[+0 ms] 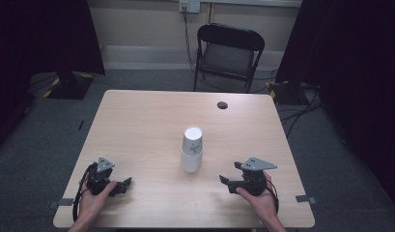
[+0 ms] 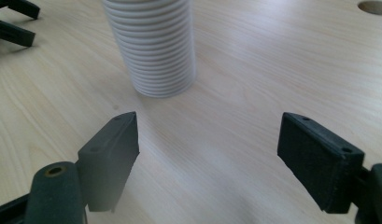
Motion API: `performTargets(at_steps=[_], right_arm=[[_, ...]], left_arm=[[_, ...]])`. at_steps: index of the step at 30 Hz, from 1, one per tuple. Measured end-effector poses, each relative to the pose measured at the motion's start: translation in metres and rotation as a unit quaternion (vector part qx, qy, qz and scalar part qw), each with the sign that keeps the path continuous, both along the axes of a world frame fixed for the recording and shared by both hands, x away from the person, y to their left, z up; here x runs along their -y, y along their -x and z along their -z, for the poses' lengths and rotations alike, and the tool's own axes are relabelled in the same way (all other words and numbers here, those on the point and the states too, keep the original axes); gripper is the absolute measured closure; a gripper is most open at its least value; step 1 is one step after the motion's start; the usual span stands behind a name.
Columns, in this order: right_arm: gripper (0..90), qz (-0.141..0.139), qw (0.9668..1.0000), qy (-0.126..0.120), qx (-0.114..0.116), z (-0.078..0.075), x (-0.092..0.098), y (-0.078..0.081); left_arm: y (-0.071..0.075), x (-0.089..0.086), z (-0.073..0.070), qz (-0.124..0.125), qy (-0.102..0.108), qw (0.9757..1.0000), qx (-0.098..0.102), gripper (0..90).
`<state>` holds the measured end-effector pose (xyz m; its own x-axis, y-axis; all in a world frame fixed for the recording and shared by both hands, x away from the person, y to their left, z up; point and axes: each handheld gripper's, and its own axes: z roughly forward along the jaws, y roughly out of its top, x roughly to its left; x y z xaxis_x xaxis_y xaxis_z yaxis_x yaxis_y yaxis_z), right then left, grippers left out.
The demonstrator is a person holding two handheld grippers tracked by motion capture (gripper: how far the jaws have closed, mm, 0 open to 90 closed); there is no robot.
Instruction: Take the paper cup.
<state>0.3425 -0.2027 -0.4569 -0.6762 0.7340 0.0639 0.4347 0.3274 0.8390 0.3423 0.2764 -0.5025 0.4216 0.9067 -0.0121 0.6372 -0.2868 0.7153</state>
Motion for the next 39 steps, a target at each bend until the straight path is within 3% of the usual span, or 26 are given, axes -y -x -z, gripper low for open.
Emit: performTargets(at_steps=[11,19,28,39], right_arm=[[15.5,-0.037,0.9991,0.000,0.019,-0.023,-0.020,-0.011],[15.4,-0.067,0.9972,-0.016,0.027,-0.039,-0.043,-0.020],[14.5,-0.093,0.9945,-0.033,0.035,-0.056,-0.056,-0.029],[14.2,-0.103,0.9926,-0.044,0.048,-0.074,-0.072,-0.052]], left_arm=[[0.000,0.000,0.000,-0.002,0.002,1.0000,0.001,0.0],[-0.001,0.000,0.000,0.001,0.001,1.0000,0.000,0.0],[-0.001,0.000,0.000,0.001,0.001,1.0000,-0.001,0.0],[-0.001,0.000,0.000,0.005,0.002,1.0000,0.000,0.0]])
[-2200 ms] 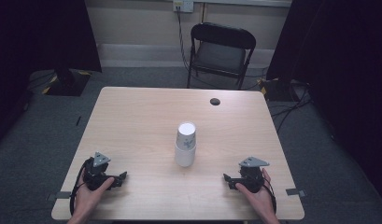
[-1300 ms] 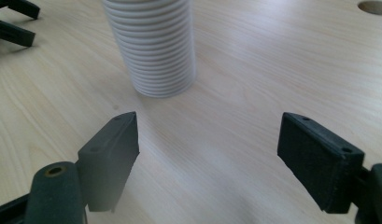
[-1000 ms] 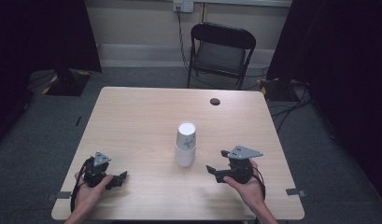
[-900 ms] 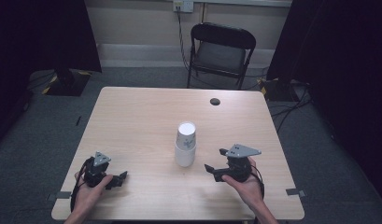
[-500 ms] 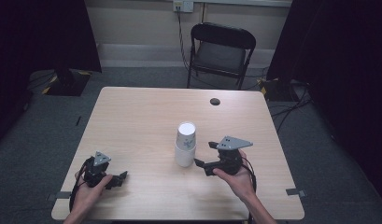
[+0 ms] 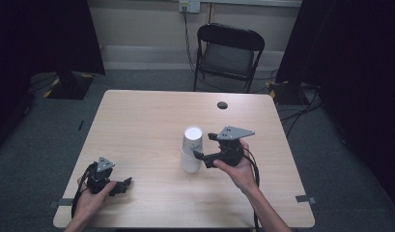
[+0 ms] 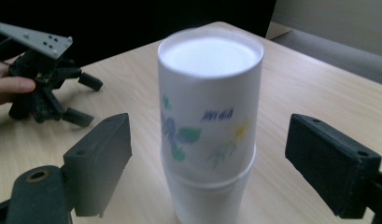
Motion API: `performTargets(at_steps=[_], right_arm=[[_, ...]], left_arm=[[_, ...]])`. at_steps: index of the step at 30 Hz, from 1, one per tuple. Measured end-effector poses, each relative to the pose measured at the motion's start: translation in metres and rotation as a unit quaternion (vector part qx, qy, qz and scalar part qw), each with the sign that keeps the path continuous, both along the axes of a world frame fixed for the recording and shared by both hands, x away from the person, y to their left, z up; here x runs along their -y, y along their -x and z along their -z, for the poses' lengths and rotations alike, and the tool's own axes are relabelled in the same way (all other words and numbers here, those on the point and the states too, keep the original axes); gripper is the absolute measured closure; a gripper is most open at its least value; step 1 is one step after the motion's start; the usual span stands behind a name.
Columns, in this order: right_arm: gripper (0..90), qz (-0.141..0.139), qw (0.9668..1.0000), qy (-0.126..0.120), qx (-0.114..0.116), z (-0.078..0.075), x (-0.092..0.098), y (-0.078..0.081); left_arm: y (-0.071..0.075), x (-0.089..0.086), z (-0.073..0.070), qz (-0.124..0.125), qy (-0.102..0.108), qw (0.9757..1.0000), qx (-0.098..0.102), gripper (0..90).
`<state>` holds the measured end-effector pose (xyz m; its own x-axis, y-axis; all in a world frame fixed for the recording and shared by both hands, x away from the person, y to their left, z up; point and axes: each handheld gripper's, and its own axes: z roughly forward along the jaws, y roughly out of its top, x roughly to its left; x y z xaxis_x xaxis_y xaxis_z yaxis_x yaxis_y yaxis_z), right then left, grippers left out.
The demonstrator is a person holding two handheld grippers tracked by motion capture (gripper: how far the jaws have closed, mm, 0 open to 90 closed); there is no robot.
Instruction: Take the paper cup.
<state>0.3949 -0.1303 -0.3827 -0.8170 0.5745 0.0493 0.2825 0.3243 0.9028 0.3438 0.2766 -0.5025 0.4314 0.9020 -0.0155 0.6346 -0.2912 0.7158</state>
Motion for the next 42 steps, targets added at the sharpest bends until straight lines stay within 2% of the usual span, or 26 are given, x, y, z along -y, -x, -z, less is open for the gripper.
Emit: performTargets(at_steps=[9,13,17,25,30,42], right_arm=[[14.1,-0.010,0.9998,-0.019,0.001,-0.003,-0.011,-0.016],[14.2,-0.021,0.9997,-0.012,0.000,-0.003,-0.019,-0.022],[14.6,-0.024,0.9995,-0.019,-0.002,0.000,-0.024,-0.027],[16.3,-0.029,0.9995,0.005,-0.014,0.012,-0.028,-0.029],[19.1,-0.028,0.9993,-0.001,-0.023,0.018,-0.026,-0.033],[24.9,-0.030,0.9994,0.004,-0.019,0.019,-0.029,-0.034]], left_arm=[[0.000,0.000,0.000,0.000,0.000,1.0000,0.000,0.0],[0.000,0.000,0.000,0.000,0.000,1.0000,0.000,0.0],[0.000,0.000,0.000,0.000,0.001,1.0000,0.000,0.0],[0.000,-0.001,0.000,0.004,-0.002,1.0000,-0.001,0.0],[0.000,0.000,0.000,0.003,-0.002,1.0000,0.000,0.0],[-0.001,0.000,0.000,0.003,-0.001,1.0000,0.000,0.0]])
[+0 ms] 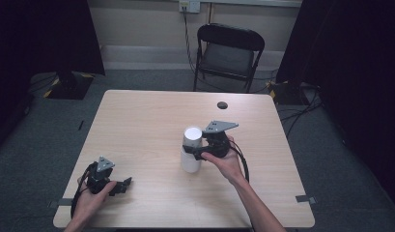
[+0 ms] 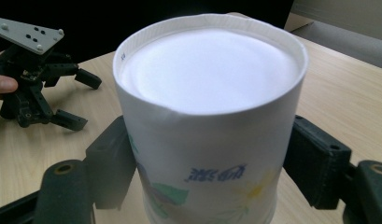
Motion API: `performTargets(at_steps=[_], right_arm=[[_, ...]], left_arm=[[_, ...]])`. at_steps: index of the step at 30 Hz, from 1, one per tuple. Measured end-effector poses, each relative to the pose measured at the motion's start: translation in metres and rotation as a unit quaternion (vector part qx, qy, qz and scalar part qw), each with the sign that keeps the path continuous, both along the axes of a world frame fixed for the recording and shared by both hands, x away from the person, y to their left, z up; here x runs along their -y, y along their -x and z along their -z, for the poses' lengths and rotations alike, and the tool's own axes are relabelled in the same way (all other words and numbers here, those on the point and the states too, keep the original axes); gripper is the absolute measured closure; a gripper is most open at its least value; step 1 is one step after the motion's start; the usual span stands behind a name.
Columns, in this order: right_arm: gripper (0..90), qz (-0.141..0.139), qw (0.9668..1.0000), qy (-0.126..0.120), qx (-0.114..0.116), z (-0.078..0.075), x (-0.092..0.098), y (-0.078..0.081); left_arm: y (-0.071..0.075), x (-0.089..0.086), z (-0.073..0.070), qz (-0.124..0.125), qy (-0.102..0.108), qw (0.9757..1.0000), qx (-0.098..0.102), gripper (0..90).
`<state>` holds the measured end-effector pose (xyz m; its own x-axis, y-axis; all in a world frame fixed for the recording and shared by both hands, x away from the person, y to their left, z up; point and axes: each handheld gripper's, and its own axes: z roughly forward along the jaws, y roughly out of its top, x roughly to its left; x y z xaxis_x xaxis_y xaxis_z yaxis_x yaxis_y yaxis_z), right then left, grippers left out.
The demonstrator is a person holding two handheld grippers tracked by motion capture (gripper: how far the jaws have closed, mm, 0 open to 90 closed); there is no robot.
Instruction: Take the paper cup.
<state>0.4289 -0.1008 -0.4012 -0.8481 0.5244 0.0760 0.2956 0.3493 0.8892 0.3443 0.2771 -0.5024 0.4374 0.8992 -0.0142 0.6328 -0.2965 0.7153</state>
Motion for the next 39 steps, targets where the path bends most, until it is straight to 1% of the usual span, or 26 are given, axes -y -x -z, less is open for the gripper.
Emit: performTargets(at_steps=[8,11,15,19,23,28,33,39], right_arm=[[26.3,-0.003,1.0000,0.003,0.003,0.000,0.000,0.000],[26.4,-0.001,1.0000,0.006,0.008,-0.001,-0.001,0.001],[26.6,-0.001,0.9999,0.005,0.009,-0.002,-0.001,0.001],[26.8,-0.001,0.9999,0.000,0.016,-0.007,0.000,0.002],[27.0,-0.003,0.9998,-0.006,0.017,-0.010,0.000,0.003],[27.0,0.002,0.9998,-0.006,0.020,-0.013,0.001,0.002],[27.1,0.001,0.9997,-0.015,0.019,-0.017,0.003,0.001],[27.3,0.003,0.9995,-0.021,0.023,-0.021,0.005,0.002]], left_arm=[[0.000,0.000,0.000,0.000,0.000,1.0000,0.000,0.0],[0.000,0.000,0.000,0.002,-0.001,1.0000,0.000,0.0],[0.000,0.000,0.000,0.001,0.000,1.0000,0.000,0.0],[0.000,0.000,0.000,0.002,-0.001,1.0000,0.000,0.0],[0.000,0.000,0.000,0.002,-0.001,1.0000,0.000,0.0],[-0.001,0.000,0.000,0.000,-0.002,1.0000,0.001,0.0],[-0.001,0.000,0.000,0.000,-0.002,1.0000,0.000,0.0],[-0.001,0.001,0.000,-0.006,0.003,1.0000,0.001,0.0]])
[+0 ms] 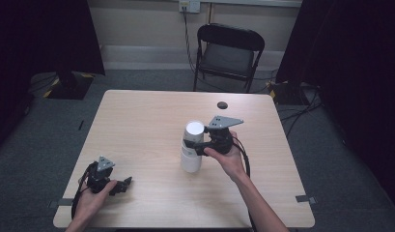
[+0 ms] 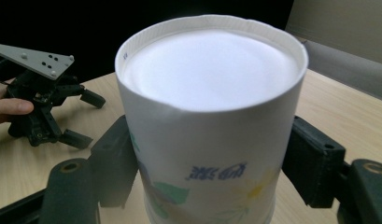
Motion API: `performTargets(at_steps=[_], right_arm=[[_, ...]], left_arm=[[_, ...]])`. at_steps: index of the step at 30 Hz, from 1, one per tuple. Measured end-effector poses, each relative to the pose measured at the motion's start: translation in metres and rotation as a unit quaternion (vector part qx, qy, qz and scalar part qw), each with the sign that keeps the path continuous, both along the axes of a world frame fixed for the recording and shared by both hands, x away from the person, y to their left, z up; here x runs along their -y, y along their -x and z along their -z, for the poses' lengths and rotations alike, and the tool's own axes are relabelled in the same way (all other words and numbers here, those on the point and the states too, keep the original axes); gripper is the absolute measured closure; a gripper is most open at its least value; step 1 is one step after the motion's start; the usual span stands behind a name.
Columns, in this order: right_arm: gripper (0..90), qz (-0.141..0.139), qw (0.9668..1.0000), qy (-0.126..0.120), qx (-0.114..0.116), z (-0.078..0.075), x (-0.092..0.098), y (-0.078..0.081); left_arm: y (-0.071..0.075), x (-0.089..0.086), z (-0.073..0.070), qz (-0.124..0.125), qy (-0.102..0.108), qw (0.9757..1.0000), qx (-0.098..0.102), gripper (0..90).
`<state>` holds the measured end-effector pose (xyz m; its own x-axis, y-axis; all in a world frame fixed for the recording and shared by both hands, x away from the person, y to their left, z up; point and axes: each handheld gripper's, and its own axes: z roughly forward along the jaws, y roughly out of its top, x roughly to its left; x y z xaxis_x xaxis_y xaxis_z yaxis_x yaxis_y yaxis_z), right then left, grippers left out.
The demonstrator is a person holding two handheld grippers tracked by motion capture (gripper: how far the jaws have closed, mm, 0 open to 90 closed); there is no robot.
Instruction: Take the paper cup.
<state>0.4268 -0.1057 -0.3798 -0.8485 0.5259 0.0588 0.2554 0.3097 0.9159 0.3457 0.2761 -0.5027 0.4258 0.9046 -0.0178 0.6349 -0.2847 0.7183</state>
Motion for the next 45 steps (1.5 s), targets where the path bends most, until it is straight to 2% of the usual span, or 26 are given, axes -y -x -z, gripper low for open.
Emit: performTargets(at_steps=[11,16,25,26,39,45], right_arm=[[27.9,0.002,0.9999,-0.010,0.008,-0.006,0.002,0.002],[28.1,-0.001,0.9995,-0.029,0.012,-0.014,0.005,0.004],[28.3,0.001,0.9990,-0.037,0.023,-0.023,0.009,0.010],[28.3,0.003,0.9990,-0.039,0.023,-0.023,0.009,0.010],[28.5,0.004,0.9979,-0.052,0.038,-0.034,0.011,0.019],[28.6,0.006,0.9977,-0.055,0.040,-0.038,0.014,0.022]], left_arm=[[0.000,0.000,0.000,0.000,0.000,1.0000,0.000,0.0],[0.000,0.000,0.000,0.000,0.000,1.0000,0.000,0.0],[0.000,-0.002,-0.001,0.004,-0.002,1.0000,0.001,0.7],[0.000,-0.003,-0.001,0.009,-0.006,0.9999,-0.001,1.3],[0.002,-0.004,-0.005,0.002,0.000,1.0000,0.002,15.4],[0.003,-0.003,-0.006,0.008,-0.002,1.0000,0.000,15.7]])
